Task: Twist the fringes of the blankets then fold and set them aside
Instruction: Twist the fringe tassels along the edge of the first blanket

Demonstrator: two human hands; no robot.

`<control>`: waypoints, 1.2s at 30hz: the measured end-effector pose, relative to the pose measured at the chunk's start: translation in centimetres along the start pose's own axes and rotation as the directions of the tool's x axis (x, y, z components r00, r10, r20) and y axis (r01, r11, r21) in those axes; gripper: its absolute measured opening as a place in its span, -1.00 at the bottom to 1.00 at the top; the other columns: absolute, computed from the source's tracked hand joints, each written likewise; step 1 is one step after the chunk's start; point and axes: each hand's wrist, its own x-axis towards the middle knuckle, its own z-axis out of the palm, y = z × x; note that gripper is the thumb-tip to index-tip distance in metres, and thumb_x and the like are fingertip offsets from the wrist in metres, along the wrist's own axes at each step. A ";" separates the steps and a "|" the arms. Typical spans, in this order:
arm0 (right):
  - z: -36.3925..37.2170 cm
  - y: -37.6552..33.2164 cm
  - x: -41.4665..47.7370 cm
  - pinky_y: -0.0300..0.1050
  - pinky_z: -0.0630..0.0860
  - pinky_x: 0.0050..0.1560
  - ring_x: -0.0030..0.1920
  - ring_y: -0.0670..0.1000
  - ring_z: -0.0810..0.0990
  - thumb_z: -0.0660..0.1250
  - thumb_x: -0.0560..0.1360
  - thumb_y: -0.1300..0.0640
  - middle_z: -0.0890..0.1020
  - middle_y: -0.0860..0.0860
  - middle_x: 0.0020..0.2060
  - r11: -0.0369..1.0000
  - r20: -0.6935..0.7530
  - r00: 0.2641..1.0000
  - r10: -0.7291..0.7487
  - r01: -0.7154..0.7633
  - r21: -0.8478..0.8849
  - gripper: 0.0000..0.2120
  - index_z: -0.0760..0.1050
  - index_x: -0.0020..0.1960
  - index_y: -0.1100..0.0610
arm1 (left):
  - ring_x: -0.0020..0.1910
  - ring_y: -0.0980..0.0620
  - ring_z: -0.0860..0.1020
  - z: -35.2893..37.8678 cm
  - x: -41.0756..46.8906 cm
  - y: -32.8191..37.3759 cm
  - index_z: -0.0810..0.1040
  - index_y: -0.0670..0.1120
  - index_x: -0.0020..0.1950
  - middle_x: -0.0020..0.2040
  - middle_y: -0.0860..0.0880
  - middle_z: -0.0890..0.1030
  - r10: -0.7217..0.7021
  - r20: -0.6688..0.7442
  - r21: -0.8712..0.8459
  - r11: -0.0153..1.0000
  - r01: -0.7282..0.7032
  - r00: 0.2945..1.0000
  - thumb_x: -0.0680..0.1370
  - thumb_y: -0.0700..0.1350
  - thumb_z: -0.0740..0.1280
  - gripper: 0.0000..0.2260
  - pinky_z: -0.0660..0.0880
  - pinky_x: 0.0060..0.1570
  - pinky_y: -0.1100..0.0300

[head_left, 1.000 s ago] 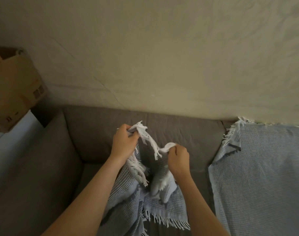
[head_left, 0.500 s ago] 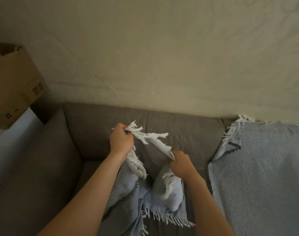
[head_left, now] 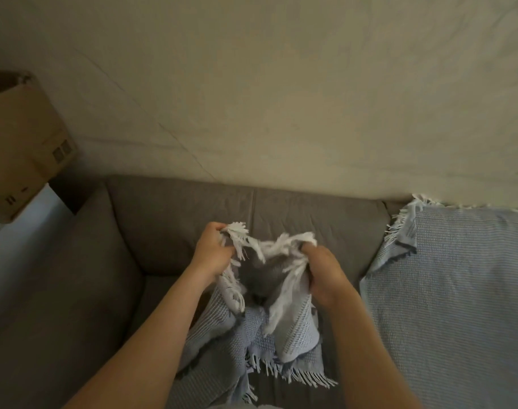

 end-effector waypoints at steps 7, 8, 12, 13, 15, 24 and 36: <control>3.5 0.2 -1.4 -0.18 0.55 -0.19 -0.08 0.00 0.62 0.23 0.69 0.18 0.59 0.07 0.08 0.909 -0.610 0.775 -0.164 0.358 0.211 -0.80 0.43 0.30 0.11 | 0.14 -0.06 0.67 1.3 -1.2 -0.9 0.67 -0.02 0.06 0.09 -0.10 0.71 -0.086 0.135 -0.304 0.945 0.124 0.987 0.57 -0.29 0.50 -0.81 0.58 0.20 0.01; 3.6 0.8 -1.6 -0.23 0.53 -0.26 -0.18 -0.07 0.59 0.28 0.66 0.21 0.58 0.06 0.01 0.917 -0.518 0.803 -0.295 0.390 0.083 -0.77 0.41 0.30 0.06 | 0.18 -0.06 0.67 1.4 -1.3 -1.0 0.66 -0.01 0.14 0.15 -0.09 0.71 -0.091 0.166 -0.302 0.943 0.139 0.982 0.56 -0.25 0.52 -0.78 0.60 0.23 0.01; 3.7 2.9 -0.2 -0.01 0.67 -0.05 -0.03 -0.09 0.67 0.45 0.49 0.17 0.68 0.01 0.02 0.799 0.085 0.895 -0.438 0.431 -0.420 -0.49 0.50 0.37 -0.19 | 0.18 0.08 0.65 1.3 -1.9 -0.1 0.58 0.06 0.28 0.21 0.04 0.66 0.062 0.284 -0.058 0.997 -0.047 0.957 0.65 -0.17 0.41 -0.77 0.60 0.20 0.07; 3.8 3.2 -0.1 0.03 0.65 0.14 0.16 -0.07 0.64 0.43 0.48 0.12 0.66 -0.04 0.13 0.712 0.192 0.881 -0.433 0.465 -0.526 -0.46 0.48 0.41 -0.22 | 0.16 0.10 0.65 1.3 -2.0 0.2 0.57 0.06 0.27 0.19 0.06 0.67 0.119 0.325 0.006 0.992 -0.128 0.938 0.68 -0.17 0.37 -0.80 0.61 0.20 0.06; 4.0 3.1 0.0 -0.12 0.56 0.28 0.30 -0.14 0.55 0.38 0.56 0.14 0.60 -0.15 0.24 0.644 0.310 0.860 -0.406 0.509 -0.570 -0.51 0.47 0.45 -0.16 | 0.14 0.13 0.65 1.3 -2.3 1.0 0.55 0.04 0.22 0.14 0.08 0.67 0.219 0.368 0.068 0.963 -0.261 0.903 0.70 -0.20 0.31 -0.83 0.61 0.20 0.06; 2.8 1.7 0.5 -0.26 0.31 -0.43 -0.50 -0.12 0.37 0.41 0.61 0.08 0.40 -0.09 -0.52 0.525 0.168 0.865 -0.472 0.429 -0.735 -0.57 0.34 -0.37 0.12 | -0.02 0.22 0.65 -0.3 -1.9 -0.1 0.59 0.02 0.18 0.02 0.14 0.68 0.344 0.345 0.347 0.818 -0.460 0.873 0.63 -0.21 0.40 -0.83 0.57 -0.07 0.31; 1.5 0.9 0.9 0.01 0.60 -0.15 -0.18 0.04 0.66 0.44 0.59 0.05 0.67 0.10 -0.25 0.908 -0.155 0.930 -0.334 0.274 -0.318 -0.77 0.60 -0.14 0.19 | 0.09 0.07 0.73 -1.1 -3.4 0.1 0.70 0.01 0.25 0.07 0.02 0.78 0.071 0.193 -0.228 0.973 -0.025 0.979 0.74 -0.02 0.26 -0.77 0.61 0.12 0.15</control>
